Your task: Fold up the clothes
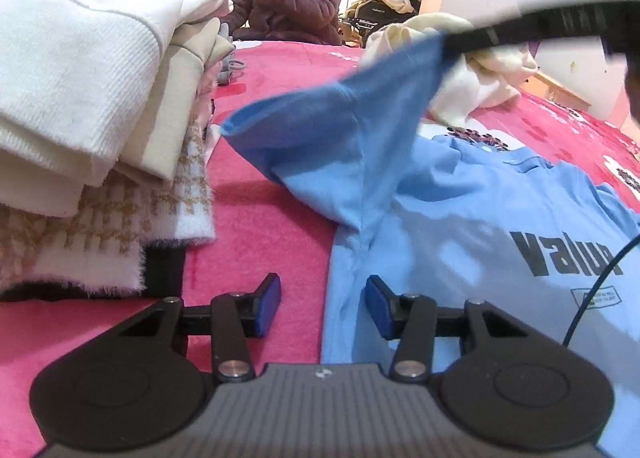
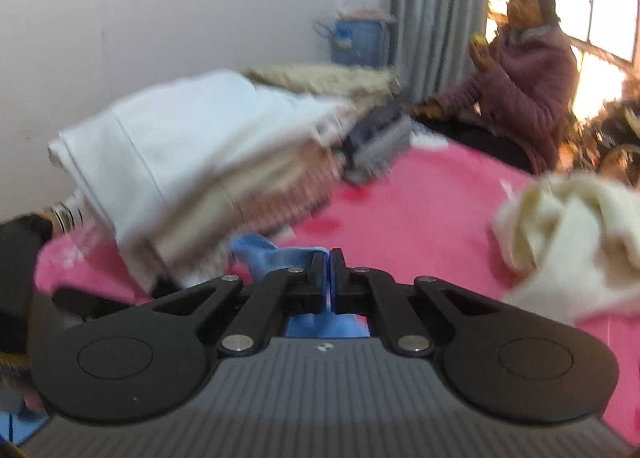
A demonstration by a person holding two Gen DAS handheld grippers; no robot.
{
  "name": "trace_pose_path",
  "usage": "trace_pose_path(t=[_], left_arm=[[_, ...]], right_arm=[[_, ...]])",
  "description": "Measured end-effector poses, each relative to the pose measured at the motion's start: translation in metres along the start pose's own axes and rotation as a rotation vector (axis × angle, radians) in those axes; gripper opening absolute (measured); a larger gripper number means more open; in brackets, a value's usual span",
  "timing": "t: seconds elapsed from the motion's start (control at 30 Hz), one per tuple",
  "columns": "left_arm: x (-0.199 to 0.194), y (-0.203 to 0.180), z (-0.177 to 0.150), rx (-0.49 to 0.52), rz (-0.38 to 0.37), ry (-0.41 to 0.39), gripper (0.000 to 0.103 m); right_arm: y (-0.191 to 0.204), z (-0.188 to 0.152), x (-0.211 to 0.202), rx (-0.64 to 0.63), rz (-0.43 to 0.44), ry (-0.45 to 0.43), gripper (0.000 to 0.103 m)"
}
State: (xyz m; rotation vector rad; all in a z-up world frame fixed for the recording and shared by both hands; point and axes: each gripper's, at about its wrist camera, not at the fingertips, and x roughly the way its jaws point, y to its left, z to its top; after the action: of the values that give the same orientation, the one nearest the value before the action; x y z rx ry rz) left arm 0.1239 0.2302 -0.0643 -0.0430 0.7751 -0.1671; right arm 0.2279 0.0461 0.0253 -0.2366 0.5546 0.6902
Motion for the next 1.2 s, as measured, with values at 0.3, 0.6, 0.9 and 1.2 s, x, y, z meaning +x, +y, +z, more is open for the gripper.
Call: trace_pose_path(t=[0.3, 0.6, 0.9, 1.2], left_arm=[[-0.006, 0.003, 0.017, -0.032, -0.096, -0.075, 0.050], [0.016, 0.032, 0.021, -0.256, -0.166, -0.020, 0.006], [0.005, 0.044, 0.017, -0.390, -0.255, 0.017, 0.006], [0.017, 0.035, 0.008, -0.355, -0.227, 0.070, 0.006]], right_arm=[[-0.007, 0.022, 0.037, 0.057, 0.043, -0.024, 0.000], [-0.008, 0.050, 0.068, 0.229, 0.284, -0.005, 0.030], [-0.065, 0.016, 0.066, 0.291, 0.066, 0.218, 0.035], [-0.042, 0.024, 0.118, 0.217, 0.168, 0.338, 0.041]])
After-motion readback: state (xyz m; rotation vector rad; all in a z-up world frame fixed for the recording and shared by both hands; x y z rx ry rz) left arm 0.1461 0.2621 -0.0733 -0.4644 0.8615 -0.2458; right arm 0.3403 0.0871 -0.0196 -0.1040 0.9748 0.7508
